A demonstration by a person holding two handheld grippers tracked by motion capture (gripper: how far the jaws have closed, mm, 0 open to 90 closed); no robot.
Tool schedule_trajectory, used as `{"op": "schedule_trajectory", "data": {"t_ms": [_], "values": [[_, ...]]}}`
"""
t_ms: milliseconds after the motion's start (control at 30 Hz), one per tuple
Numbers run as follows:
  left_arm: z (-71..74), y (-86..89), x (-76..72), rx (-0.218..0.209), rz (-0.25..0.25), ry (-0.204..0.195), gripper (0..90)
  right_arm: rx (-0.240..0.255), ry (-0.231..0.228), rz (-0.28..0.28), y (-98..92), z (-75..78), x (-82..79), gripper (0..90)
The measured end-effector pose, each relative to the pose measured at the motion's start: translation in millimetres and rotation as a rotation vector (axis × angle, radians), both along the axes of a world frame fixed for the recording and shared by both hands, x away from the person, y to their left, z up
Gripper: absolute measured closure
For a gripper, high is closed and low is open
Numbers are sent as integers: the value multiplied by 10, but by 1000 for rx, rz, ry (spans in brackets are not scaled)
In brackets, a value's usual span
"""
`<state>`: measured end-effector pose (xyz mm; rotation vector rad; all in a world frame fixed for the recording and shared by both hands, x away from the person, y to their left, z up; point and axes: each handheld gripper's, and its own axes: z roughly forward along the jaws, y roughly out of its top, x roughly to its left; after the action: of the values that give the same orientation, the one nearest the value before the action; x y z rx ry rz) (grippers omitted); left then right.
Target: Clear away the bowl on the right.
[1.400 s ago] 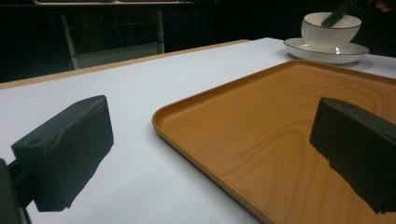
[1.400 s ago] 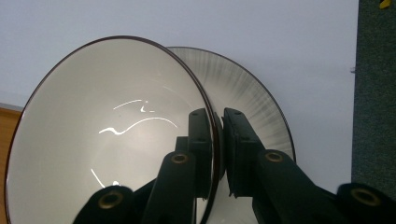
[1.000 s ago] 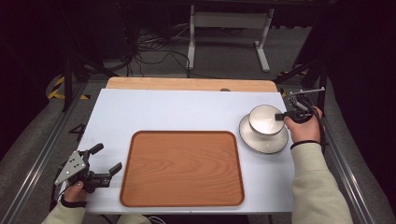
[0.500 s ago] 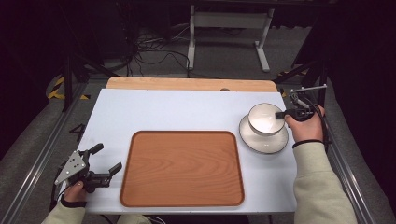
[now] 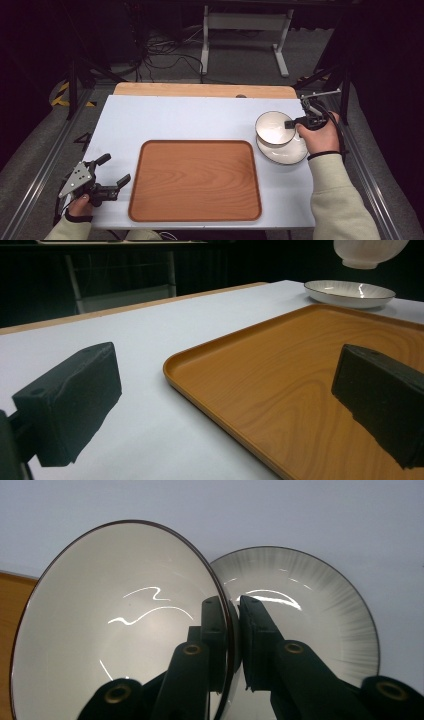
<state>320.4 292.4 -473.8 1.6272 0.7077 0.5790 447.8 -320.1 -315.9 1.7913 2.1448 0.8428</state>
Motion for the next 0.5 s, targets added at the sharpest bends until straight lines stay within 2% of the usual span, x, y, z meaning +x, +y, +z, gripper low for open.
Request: {"op": "schedule_trajectory", "data": {"t_ms": [367,500], "values": [[1,3,-3,6,-1,-3,2,25,3,101,437,104,-87,824],[0,-2,-9,2,1,-3,3,24,9,146,650,129,-116,823]]}}
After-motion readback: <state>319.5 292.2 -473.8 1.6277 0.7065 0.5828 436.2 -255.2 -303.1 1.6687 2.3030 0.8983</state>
